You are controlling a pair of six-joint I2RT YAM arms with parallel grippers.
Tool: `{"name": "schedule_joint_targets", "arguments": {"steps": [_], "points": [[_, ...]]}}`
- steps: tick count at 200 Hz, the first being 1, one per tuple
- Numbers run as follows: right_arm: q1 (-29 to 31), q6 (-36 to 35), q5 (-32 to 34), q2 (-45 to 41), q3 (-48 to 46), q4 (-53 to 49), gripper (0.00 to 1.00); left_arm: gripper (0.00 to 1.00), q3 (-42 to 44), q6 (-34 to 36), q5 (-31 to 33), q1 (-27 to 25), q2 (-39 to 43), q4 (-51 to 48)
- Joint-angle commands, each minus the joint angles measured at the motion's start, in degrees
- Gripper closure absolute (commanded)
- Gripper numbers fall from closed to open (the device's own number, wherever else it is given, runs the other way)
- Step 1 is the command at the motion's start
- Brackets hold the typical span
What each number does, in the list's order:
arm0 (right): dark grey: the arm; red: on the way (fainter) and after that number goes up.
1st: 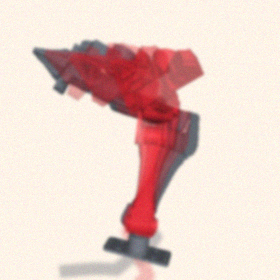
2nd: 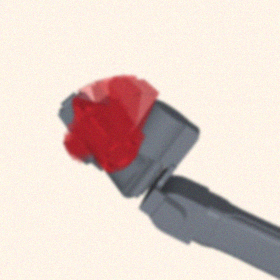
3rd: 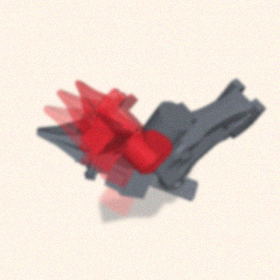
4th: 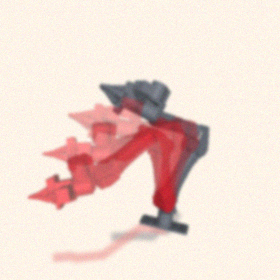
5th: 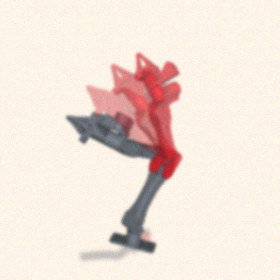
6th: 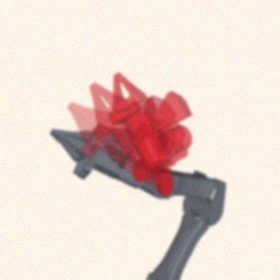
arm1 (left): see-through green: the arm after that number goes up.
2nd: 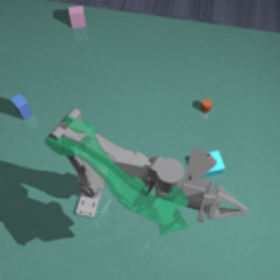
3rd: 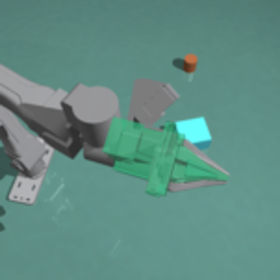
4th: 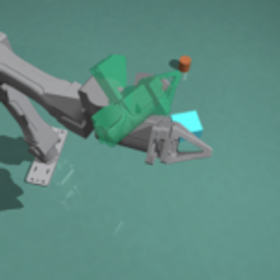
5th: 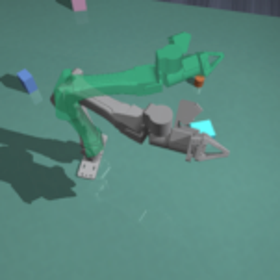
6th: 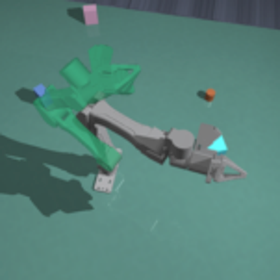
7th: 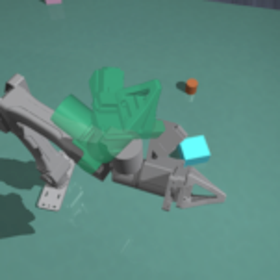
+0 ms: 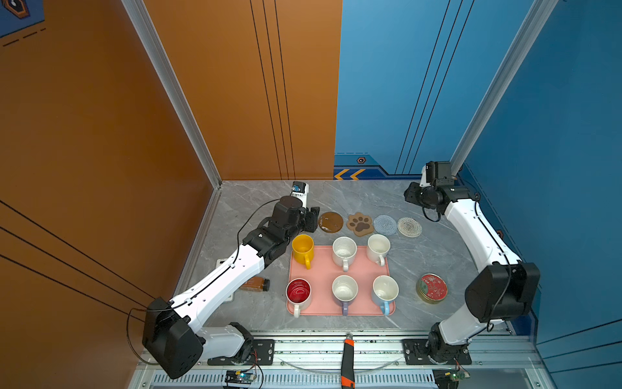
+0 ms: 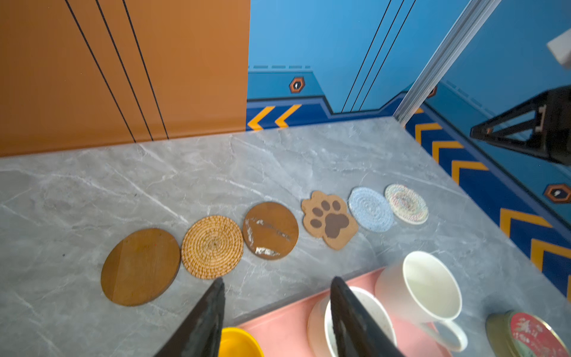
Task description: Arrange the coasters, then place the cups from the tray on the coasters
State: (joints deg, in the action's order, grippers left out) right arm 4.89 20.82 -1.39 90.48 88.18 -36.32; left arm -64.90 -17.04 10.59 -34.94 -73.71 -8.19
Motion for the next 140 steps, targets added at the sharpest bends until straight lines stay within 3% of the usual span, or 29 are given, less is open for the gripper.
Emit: {"name": "schedule_joint_targets", "arguments": {"steps": [1,27,88,140], "points": [[3.62,-0.75,3.64,-6.21,-3.69,-0.17,0.53,0.44,-0.91,-2.15,1.44,-0.52,-0.85,4.29],[7.71,-1.51,5.64,-12.02,-9.28,-0.53,0.49,0.43,1.58,-5.33,1.96,-1.99,-0.52,5.51],[17.08,1.31,13.35,-29.03,-22.53,-5.78,0.38,0.35,13.08,-4.28,8.08,-5.66,7.06,8.85],[20.28,4.82,11.56,-34.96,-28.37,-11.29,0.35,0.32,19.81,-2.85,10.89,-5.78,12.24,10.53]]}}
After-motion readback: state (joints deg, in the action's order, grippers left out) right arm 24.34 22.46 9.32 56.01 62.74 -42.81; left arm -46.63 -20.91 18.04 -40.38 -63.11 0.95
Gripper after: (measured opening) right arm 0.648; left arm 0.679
